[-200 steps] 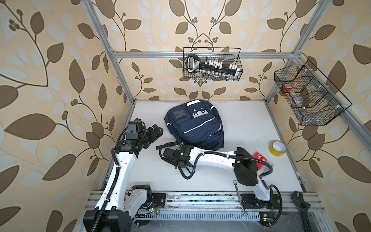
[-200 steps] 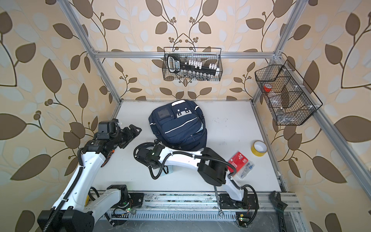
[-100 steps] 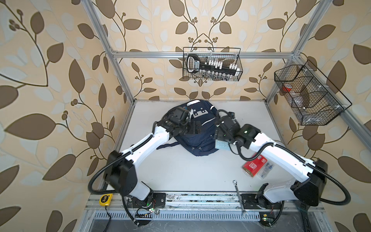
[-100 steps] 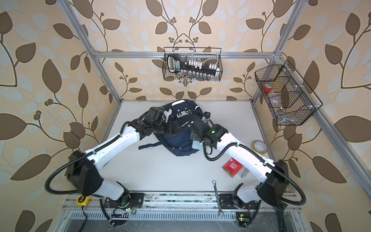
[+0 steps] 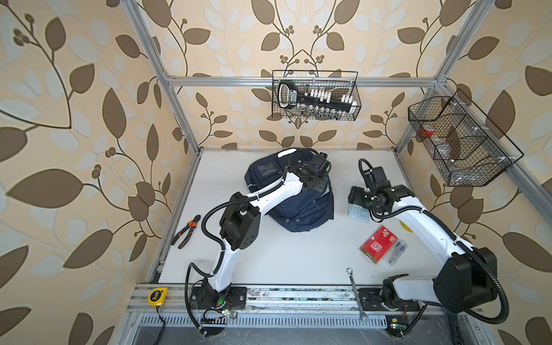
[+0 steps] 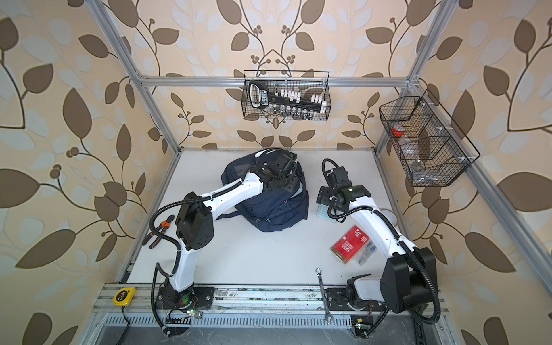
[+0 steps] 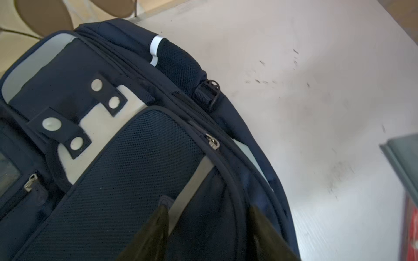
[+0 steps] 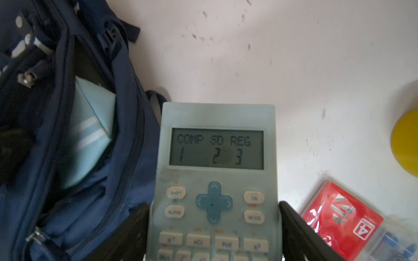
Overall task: Pack books, pencil case, and school supplies into a backpack
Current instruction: Open the student bag at the center of the table.
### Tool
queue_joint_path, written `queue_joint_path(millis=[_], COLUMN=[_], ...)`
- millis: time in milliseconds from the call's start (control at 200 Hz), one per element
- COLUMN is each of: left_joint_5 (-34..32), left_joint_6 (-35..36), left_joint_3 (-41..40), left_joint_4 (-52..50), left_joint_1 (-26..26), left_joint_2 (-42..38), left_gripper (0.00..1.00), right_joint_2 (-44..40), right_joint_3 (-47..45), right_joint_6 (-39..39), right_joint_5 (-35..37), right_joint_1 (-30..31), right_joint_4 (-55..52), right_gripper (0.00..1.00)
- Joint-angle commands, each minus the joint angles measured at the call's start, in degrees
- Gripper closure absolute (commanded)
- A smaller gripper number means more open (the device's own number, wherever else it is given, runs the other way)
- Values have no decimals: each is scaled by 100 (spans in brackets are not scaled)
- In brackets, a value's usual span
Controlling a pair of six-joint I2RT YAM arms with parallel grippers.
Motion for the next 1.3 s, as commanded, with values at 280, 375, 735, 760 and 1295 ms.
queue_joint_path(millis=[280, 375, 735, 760, 1295], left_joint_5=[842, 1945, 3293, 3369, 3353], left_joint_6=[1295, 1701, 1358, 1311, 14], left_joint_3=[-1357, -2067, -3243, -3279, -4551], left_joint_4=[424, 698, 1492, 1528, 2683], left_joint_1=[210, 397, 717, 717, 716], left_joint_2=[-1832, -2586, -3831, -3856, -4411], left_gripper=[100, 100, 100, 100, 100], right_joint_2=[-192, -336, 4, 45, 1527], right_joint_3=[-345, -357, 25, 73, 1239], right_joint_6=[-951, -1082, -1512, -1499, -1289], right_joint_5=[-303, -211, -430, -415, -351], right_joint_1=[1469, 2015, 3023, 3040, 2855], right_joint_4=[899, 1170, 964, 977, 2125], right_gripper=[59, 59, 60, 60, 5])
